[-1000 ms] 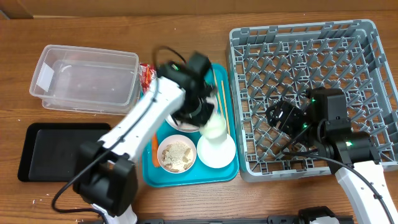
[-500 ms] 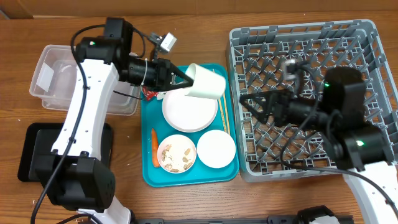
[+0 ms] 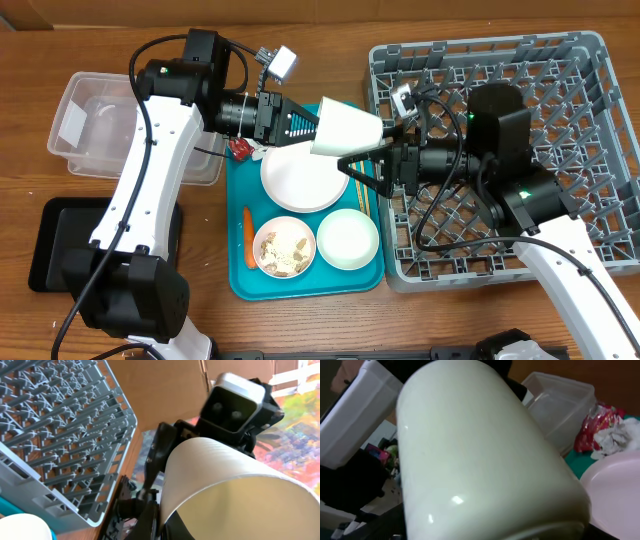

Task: Sort waste into correct bins and load items into the dishwasher

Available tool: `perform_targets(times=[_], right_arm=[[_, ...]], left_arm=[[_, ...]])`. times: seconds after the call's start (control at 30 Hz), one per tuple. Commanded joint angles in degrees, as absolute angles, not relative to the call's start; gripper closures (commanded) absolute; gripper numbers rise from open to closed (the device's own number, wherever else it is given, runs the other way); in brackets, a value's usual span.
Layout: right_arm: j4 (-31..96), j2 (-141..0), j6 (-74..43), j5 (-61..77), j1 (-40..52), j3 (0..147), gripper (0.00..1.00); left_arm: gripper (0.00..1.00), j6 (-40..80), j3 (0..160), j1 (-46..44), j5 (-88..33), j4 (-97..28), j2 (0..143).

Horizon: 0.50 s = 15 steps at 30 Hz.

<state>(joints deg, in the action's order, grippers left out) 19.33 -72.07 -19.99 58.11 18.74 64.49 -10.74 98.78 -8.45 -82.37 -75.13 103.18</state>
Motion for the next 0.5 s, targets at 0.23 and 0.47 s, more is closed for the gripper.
perform_targets(times=[0.23,0.47], right_arm=[[14.0,-71.4,-20.2,60.8,16.7,65.3,0.14],[9.4,-71.4,-22.9,63.5,16.7,65.3,0.34]], left_arm=[[0.96,-11.5,99.5,-8.4,-86.1,-75.2,103.1],[0.96,-11.5,99.5,-8.4,-86.0,-75.2,103.1]])
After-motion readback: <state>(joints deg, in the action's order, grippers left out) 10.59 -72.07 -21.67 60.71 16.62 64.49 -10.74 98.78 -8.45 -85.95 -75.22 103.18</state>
